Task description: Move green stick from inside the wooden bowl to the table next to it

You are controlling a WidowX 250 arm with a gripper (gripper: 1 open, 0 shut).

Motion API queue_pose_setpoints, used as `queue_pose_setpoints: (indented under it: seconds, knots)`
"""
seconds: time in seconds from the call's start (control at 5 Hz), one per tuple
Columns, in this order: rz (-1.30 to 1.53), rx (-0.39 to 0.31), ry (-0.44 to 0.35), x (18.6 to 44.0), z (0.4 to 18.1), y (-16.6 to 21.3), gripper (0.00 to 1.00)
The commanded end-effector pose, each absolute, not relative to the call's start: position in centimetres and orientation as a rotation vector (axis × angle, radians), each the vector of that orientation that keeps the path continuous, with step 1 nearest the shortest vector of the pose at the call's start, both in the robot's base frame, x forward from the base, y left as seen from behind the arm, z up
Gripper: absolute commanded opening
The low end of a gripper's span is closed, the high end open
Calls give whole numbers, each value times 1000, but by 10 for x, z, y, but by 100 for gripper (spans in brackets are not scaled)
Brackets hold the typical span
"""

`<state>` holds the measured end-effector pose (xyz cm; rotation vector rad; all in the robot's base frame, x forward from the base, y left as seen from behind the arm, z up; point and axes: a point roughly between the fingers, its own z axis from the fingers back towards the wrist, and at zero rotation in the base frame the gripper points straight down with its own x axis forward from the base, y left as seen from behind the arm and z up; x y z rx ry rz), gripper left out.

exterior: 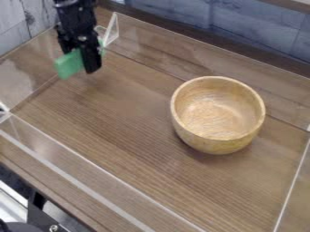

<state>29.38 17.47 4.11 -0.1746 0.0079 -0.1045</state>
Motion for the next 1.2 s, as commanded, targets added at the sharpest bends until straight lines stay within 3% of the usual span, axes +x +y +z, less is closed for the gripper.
queue_pose_setpoints:
  seconds: [0.0,0.6,0.8,1.0]
  knots:
    - [-123,-166,-32,298,54,184,100]
    - [-130,-227,-39,300,68,207,100]
    - [-162,-247,-36,305,66,210,0]
    - [-115,-270,-40,307,65,205,100]
